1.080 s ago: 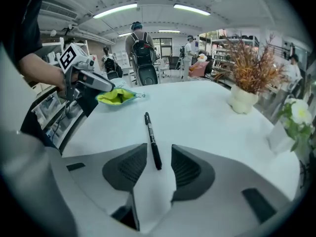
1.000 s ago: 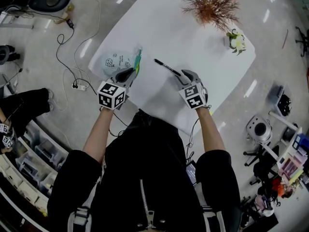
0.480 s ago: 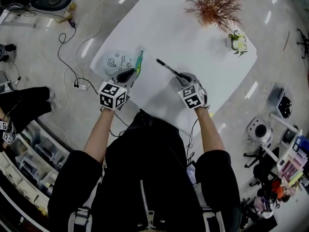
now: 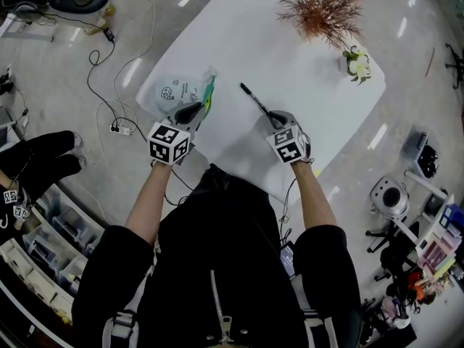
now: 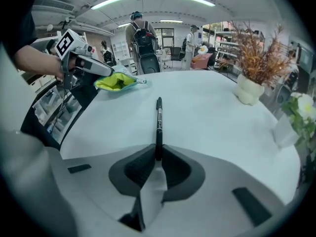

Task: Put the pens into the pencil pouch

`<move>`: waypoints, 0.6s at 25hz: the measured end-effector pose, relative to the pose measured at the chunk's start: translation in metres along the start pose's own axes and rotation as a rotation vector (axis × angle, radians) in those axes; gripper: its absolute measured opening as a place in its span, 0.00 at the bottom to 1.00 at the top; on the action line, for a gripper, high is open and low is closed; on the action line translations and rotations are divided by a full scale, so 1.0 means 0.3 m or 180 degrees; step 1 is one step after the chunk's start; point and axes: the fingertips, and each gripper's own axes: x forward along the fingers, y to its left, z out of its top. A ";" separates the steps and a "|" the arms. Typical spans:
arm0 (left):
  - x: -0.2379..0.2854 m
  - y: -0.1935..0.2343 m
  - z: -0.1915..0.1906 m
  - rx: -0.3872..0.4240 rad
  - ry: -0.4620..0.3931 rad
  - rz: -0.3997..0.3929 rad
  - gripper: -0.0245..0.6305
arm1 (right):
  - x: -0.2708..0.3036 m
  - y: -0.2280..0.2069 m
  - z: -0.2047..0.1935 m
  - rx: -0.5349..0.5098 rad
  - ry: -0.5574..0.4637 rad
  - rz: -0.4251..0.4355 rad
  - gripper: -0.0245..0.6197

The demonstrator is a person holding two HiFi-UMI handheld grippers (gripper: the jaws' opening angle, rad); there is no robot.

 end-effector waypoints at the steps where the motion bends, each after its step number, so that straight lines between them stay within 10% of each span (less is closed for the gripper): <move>1: 0.000 0.000 0.000 0.0000 -0.0002 0.0000 0.13 | -0.004 -0.001 0.004 -0.0003 -0.0026 -0.0005 0.12; 15: -0.015 0.011 0.002 0.0031 -0.0017 0.0022 0.13 | -0.074 0.036 0.071 -0.0252 -0.0206 0.0105 0.12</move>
